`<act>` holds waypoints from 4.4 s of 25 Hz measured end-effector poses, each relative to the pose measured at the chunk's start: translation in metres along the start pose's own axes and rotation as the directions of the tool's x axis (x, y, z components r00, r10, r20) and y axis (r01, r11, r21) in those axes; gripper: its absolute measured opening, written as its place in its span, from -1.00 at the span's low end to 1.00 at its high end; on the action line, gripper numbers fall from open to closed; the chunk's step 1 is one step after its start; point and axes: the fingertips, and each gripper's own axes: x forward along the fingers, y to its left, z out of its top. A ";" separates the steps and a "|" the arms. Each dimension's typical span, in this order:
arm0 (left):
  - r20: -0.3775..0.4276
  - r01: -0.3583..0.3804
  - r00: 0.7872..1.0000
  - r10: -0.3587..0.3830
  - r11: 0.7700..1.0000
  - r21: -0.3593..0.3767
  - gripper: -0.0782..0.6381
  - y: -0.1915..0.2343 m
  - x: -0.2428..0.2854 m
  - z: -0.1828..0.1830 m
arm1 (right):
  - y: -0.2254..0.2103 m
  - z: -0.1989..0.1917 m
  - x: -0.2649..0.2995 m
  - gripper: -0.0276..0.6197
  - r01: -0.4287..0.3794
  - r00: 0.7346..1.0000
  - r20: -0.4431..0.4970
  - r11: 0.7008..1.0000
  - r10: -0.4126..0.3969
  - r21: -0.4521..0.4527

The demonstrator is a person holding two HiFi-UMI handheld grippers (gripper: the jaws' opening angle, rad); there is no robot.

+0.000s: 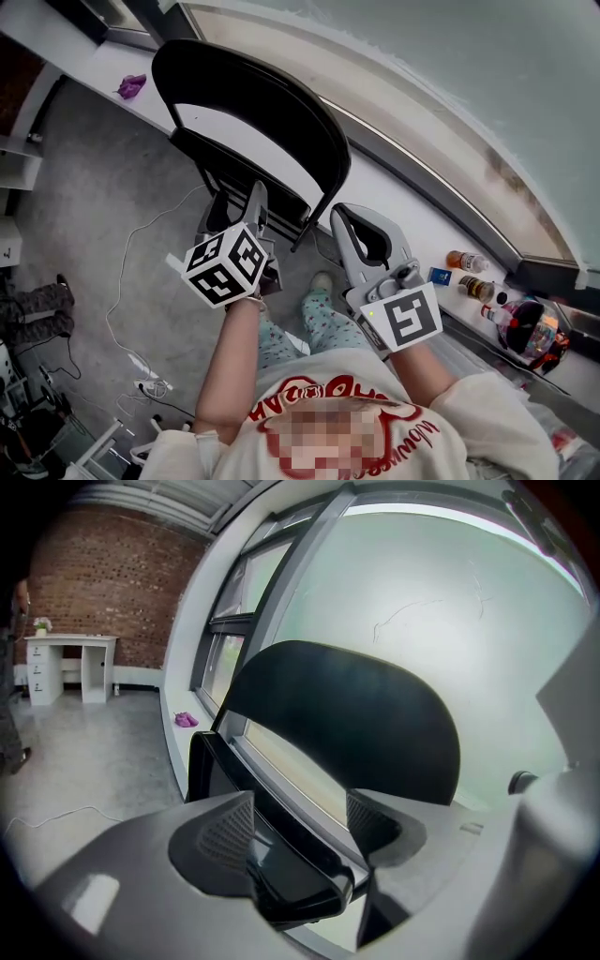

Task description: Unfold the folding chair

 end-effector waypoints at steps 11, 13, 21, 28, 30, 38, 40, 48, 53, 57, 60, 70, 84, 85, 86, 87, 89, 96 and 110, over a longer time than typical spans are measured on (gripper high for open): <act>-0.090 -0.155 0.984 0.151 0.987 -0.032 0.19 0.022 0.050 -0.023 | -0.006 -0.017 0.005 -0.83 0.005 1.000 -0.019 1.000 -0.004 0.021; -0.104 -0.178 0.979 0.174 0.983 -0.034 0.19 0.025 0.058 -0.026 | -0.011 -0.024 0.006 -0.83 0.017 0.999 -0.035 1.000 -0.017 -0.005; -0.136 -0.198 0.970 0.203 0.979 0.047 0.19 0.023 0.076 -0.030 | -0.016 -0.089 0.006 -0.83 0.044 0.978 -0.202 0.997 -0.057 -0.069; -0.181 -0.263 0.947 0.266 0.964 0.040 0.19 0.029 0.085 -0.043 | -0.032 -0.139 0.017 -0.56 0.074 0.946 -0.313 0.996 -0.085 -0.046; -0.187 -0.269 0.944 0.272 0.962 0.040 0.20 0.029 0.089 -0.044 | -0.038 -0.152 0.020 -0.51 0.094 0.936 -0.339 0.995 -0.093 -0.014; -0.268 -0.258 0.928 0.258 0.965 0.036 0.28 0.032 0.107 -0.051 | -0.045 -0.189 0.037 -0.55 0.088 0.915 -0.394 0.996 -0.082 -0.003; -0.318 -0.267 0.914 0.250 0.964 -0.009 0.28 0.030 0.106 -0.062 | -0.045 -0.192 0.040 -0.56 0.091 0.915 -0.393 0.996 -0.087 -0.007; -0.414 -0.245 0.892 0.182 0.964 -0.105 0.28 0.026 0.118 -0.073 | -0.047 -0.209 0.057 -0.53 0.113 0.900 -0.427 0.993 -0.089 0.031; -0.364 -0.204 0.927 0.094 0.939 -0.276 0.01 0.026 0.126 -0.073 | -0.049 -0.211 0.060 -0.53 0.119 0.900 -0.428 0.992 -0.086 0.050; -0.328 -0.189 0.941 0.083 0.933 -0.307 -0.03 0.025 0.127 -0.071 | -0.049 -0.212 0.060 -0.51 0.105 0.901 -0.429 0.993 -0.070 0.058; -0.322 -0.196 0.943 0.087 0.925 -0.325 -0.04 0.029 0.121 -0.074 | -0.047 -0.213 0.059 -0.51 0.102 0.903 -0.424 0.993 -0.067 0.062; -0.261 -0.150 0.964 0.054 0.919 -0.366 -0.08 0.048 0.090 -0.079 | -0.047 -0.217 0.056 -0.51 0.116 0.909 -0.412 0.989 -0.070 0.088; -0.195 -0.111 0.980 0.033 0.908 -0.404 -0.16 0.073 0.052 -0.095 | -0.045 -0.228 0.052 -0.49 0.105 0.927 -0.370 0.989 -0.059 0.107; -0.193 -0.113 0.981 0.036 0.908 -0.404 -0.17 0.077 0.049 -0.098 | -0.045 -0.229 0.052 -0.49 0.106 0.928 -0.369 0.988 -0.057 0.115; -0.189 -0.114 0.981 0.038 0.906 -0.407 -0.18 0.080 0.045 -0.100 | -0.044 -0.230 0.052 -0.49 0.108 0.929 -0.367 0.986 -0.056 0.124; -0.184 -0.114 0.982 0.040 0.904 -0.412 -0.20 0.084 0.043 -0.100 | -0.044 -0.230 0.053 -0.49 0.110 0.929 -0.366 0.985 -0.056 0.129; -0.179 -0.114 0.983 0.040 0.898 -0.425 -0.20 0.091 0.037 -0.102 | -0.041 -0.231 0.054 -0.49 0.111 0.930 -0.364 0.985 -0.057 0.130; -0.179 -0.113 0.983 0.029 0.872 -0.477 -0.21 0.119 0.006 -0.130 | -0.034 -0.242 0.047 -0.46 0.110 0.930 -0.363 0.986 -0.058 0.126; -0.220 -0.100 0.974 -0.058 0.761 -0.642 -0.20 0.187 -0.028 -0.211 | -0.041 -0.288 0.042 -0.45 0.253 0.892 -0.421 0.954 -0.167 0.158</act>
